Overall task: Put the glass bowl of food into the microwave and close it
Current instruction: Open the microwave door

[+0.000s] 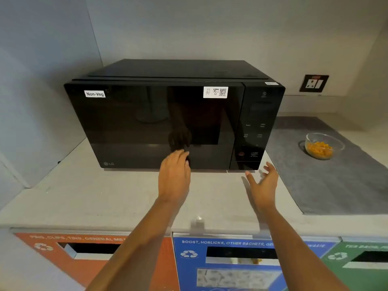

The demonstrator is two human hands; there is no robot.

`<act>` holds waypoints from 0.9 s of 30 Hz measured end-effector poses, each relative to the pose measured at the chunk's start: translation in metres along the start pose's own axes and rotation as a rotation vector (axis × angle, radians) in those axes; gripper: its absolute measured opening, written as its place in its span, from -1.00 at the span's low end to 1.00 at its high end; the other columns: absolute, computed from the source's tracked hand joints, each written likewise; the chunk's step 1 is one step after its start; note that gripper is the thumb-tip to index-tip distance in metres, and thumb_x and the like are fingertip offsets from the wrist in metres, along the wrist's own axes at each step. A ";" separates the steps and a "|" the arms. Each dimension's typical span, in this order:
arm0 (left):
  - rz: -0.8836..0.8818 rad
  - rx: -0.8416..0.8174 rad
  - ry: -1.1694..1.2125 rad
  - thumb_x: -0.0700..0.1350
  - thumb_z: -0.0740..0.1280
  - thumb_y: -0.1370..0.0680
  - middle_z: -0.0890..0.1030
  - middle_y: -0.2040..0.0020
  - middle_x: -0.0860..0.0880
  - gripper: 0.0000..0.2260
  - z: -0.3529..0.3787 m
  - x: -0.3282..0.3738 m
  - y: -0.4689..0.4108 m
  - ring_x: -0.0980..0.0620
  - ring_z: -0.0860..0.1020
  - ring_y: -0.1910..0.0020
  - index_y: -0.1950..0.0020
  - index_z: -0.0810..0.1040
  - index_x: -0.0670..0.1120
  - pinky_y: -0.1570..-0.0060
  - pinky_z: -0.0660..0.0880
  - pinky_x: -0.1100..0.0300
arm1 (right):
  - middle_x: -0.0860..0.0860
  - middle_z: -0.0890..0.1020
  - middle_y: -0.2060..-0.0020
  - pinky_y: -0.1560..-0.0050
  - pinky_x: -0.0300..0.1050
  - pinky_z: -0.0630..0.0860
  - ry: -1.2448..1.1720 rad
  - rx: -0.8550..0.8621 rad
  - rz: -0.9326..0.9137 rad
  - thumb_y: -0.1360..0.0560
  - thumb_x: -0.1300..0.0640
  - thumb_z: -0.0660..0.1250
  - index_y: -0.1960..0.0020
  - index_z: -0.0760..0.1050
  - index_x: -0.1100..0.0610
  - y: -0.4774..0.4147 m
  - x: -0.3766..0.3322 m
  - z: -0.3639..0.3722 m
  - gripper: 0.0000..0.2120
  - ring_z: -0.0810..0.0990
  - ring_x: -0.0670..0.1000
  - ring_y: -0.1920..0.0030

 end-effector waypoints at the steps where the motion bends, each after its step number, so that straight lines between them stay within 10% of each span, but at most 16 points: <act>1: 0.055 0.096 0.025 -0.04 0.15 -0.62 0.44 -0.42 -0.04 -0.64 -0.009 0.005 -0.008 -0.01 0.37 -0.42 -0.40 0.40 -0.06 -0.45 0.24 0.14 | 0.03 0.27 -0.43 -0.34 0.07 0.32 -0.017 0.001 0.024 -0.44 0.04 0.38 -0.43 0.11 0.01 -0.003 -0.001 -0.001 -0.33 0.32 0.12 -0.39; 8: 0.365 0.536 -0.050 -0.18 0.18 -0.59 0.42 -0.42 -0.14 -0.63 -0.062 0.042 -0.050 -0.10 0.33 -0.45 -0.41 0.38 -0.16 -0.41 0.25 0.10 | 0.01 0.27 -0.44 -0.32 0.08 0.34 0.033 -0.146 0.014 -0.37 -0.02 0.45 -0.44 0.11 -0.02 -0.021 -0.002 0.010 -0.24 0.31 0.13 -0.40; 27: 0.398 0.703 -0.097 -0.05 0.12 -0.61 0.59 -0.23 -0.06 -0.67 -0.077 0.071 -0.110 -0.02 0.49 -0.30 -0.27 0.52 -0.11 -0.45 0.18 0.08 | 0.04 0.52 -0.22 -0.21 -0.02 0.44 0.091 -0.178 -0.006 -0.31 0.01 0.51 -0.32 0.31 0.05 -0.040 -0.015 0.011 -0.35 0.47 0.11 -0.25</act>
Point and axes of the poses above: each hand's wrist, its own y-axis away from the middle knuckle, its own z-axis out of the palm, x = y × z, the point moved 4 cm from there along -y, towards the middle knuckle
